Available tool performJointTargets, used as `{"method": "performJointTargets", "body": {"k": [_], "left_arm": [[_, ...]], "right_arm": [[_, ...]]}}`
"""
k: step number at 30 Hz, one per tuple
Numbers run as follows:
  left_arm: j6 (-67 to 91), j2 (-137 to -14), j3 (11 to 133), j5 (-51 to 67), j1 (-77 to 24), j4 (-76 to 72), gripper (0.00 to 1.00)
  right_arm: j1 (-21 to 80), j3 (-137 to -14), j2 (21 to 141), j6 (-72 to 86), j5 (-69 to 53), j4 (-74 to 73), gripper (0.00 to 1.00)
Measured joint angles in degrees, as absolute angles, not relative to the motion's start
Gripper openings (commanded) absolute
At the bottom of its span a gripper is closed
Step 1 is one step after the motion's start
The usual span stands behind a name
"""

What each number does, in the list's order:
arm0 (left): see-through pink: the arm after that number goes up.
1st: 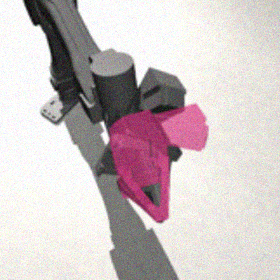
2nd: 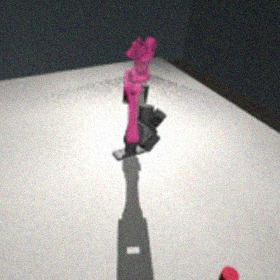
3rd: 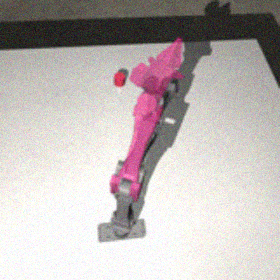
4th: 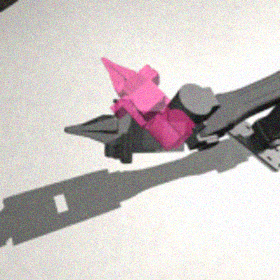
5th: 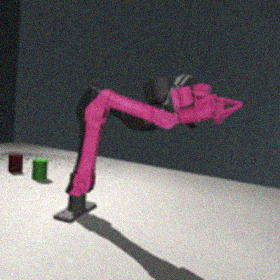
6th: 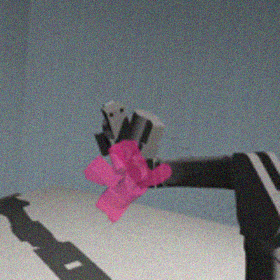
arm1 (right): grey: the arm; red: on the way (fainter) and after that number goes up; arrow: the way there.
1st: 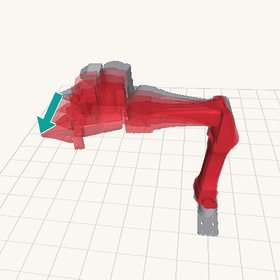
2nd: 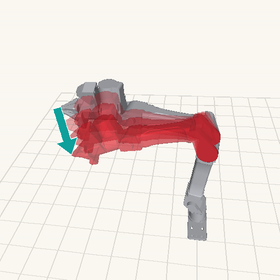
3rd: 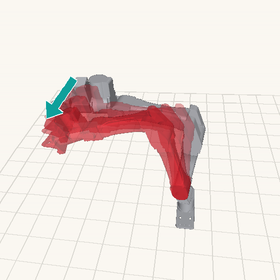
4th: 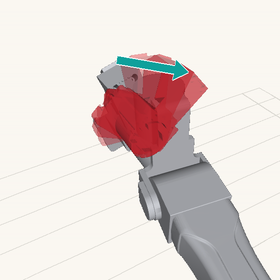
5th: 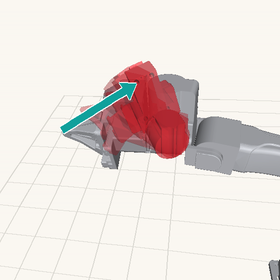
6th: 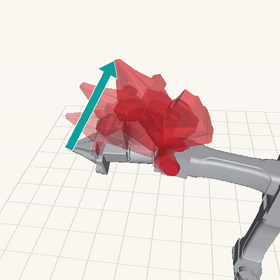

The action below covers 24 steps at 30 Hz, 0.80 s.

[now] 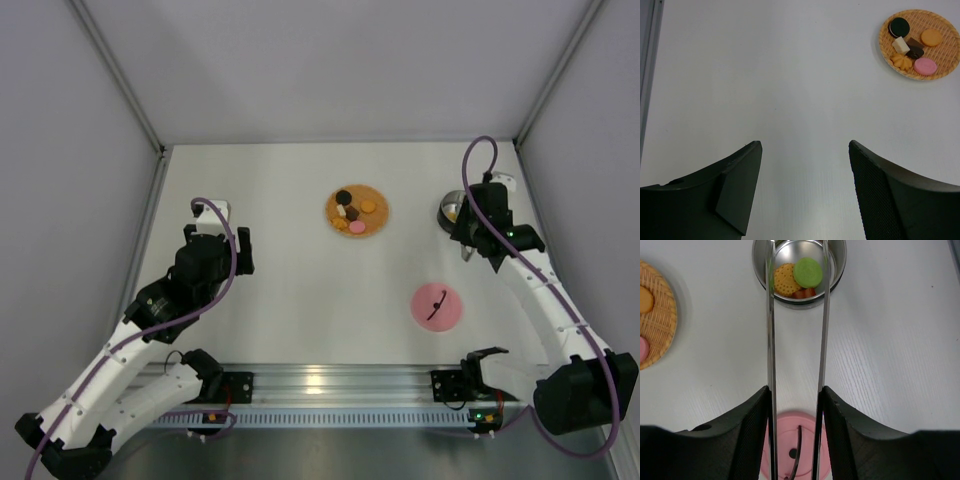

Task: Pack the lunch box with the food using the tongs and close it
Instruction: Place the fake food in the packing box, then pick up the fake food from the plate.

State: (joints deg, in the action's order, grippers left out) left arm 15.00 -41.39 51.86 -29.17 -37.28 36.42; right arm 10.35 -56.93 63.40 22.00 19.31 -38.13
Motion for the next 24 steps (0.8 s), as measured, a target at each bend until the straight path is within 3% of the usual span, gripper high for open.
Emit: {"method": "performJointTargets", "body": {"k": [9,18,24], "left_arm": [[15.00,-41.41,51.86,-29.17,-37.28,36.40,0.75],[15.00,-41.41,51.86,-29.19,-37.28,36.42,0.75],[15.00,-41.41,51.86,-29.19,-37.28,36.42,0.75]], "right_arm": [[12.14,-60.23,65.32,21.52,19.00,-38.37,0.43],[25.74,-69.25,74.28,22.11,19.20,-37.47,0.44],[29.56,-71.83,83.22,22.41,17.89,-36.36,0.44]]}}
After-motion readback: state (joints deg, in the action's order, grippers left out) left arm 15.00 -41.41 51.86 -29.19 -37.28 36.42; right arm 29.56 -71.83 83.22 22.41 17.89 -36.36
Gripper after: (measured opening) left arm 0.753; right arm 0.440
